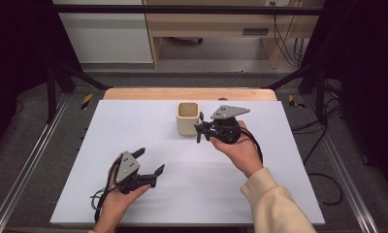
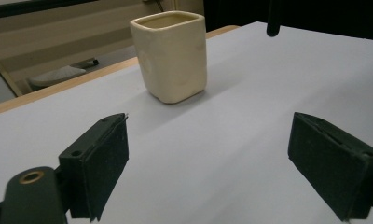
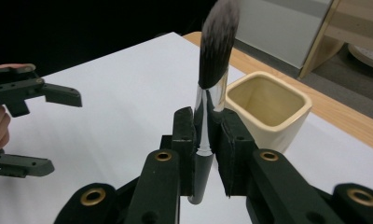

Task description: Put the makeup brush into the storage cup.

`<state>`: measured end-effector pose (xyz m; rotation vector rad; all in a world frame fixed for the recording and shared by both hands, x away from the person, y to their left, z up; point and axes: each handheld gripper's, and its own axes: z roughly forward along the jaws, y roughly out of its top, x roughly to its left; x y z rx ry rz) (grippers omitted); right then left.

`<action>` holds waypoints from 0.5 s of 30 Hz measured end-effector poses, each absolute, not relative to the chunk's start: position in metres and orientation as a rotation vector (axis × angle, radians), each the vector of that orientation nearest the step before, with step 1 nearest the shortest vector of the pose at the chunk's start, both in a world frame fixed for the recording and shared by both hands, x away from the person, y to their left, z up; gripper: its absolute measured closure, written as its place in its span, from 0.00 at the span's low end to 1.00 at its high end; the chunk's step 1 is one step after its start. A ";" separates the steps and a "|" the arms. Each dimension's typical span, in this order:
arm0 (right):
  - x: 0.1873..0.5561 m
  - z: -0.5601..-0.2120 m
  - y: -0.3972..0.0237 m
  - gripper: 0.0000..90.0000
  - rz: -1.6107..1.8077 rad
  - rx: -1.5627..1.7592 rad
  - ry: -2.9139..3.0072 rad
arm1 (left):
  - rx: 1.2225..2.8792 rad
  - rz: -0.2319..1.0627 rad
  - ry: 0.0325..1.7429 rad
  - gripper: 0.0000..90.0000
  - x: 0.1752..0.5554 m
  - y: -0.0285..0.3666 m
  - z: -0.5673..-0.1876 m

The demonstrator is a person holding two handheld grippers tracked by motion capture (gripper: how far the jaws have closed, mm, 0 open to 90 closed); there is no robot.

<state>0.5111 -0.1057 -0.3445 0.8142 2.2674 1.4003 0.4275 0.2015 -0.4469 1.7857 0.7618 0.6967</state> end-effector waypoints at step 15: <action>0.547 -0.311 -0.094 0.87 1.366 0.786 2.237 | 1.746 0.673 0.813 0.06 0.428 0.224 -0.458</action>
